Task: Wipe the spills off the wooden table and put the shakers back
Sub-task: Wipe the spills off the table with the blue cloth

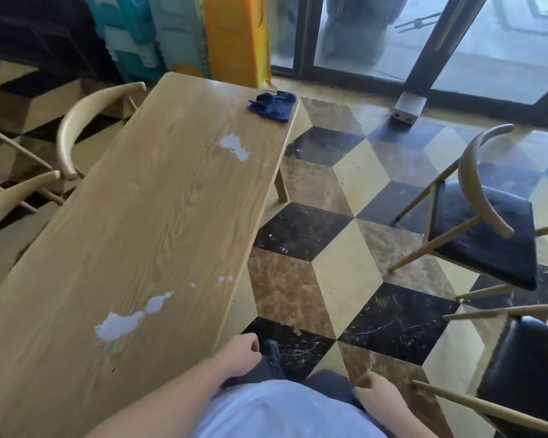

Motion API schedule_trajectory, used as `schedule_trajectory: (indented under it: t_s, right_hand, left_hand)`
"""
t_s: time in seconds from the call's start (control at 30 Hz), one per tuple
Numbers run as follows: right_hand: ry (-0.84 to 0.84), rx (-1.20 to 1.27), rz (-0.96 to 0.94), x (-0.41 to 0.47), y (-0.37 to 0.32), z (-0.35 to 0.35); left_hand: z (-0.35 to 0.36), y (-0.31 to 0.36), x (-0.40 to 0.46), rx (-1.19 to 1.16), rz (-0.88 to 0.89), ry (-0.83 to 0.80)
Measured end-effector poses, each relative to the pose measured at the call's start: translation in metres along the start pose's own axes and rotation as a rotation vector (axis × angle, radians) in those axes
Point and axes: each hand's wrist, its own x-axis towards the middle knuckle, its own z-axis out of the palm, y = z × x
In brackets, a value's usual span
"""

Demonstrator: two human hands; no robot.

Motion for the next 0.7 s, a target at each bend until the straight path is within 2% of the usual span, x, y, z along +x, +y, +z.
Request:
schedule_trajectory:
  t_s: [0.1, 0.27, 0.47, 0.6, 0.7]
  right_hand:
    - [0.075, 0.088, 0.062, 0.018, -0.022, -0.019]
    - [0.102, 0.239, 0.002, 0.045, -0.060, -0.060]
    - [0.047, 0.210, -0.028, 0.106, -0.100, -0.112]
    - [-0.007, 0.168, -0.059, 0.167, -0.135, -0.173]
    - [-0.054, 0.102, -0.095, 0.216, -0.165, -0.235]
  left_hand:
    - [-0.027, 0.000, 0.020, -0.064, -0.039, 0.031]
    - [-0.048, -0.003, 0.039, -0.136, -0.130, -0.038]
    - [-0.090, 0.023, 0.085, -0.306, -0.230, -0.030]
    - [-0.118, 0.053, 0.126, -0.358, -0.304, -0.013]
    - [-0.146, 0.083, 0.152, -0.512, -0.405, 0.047]
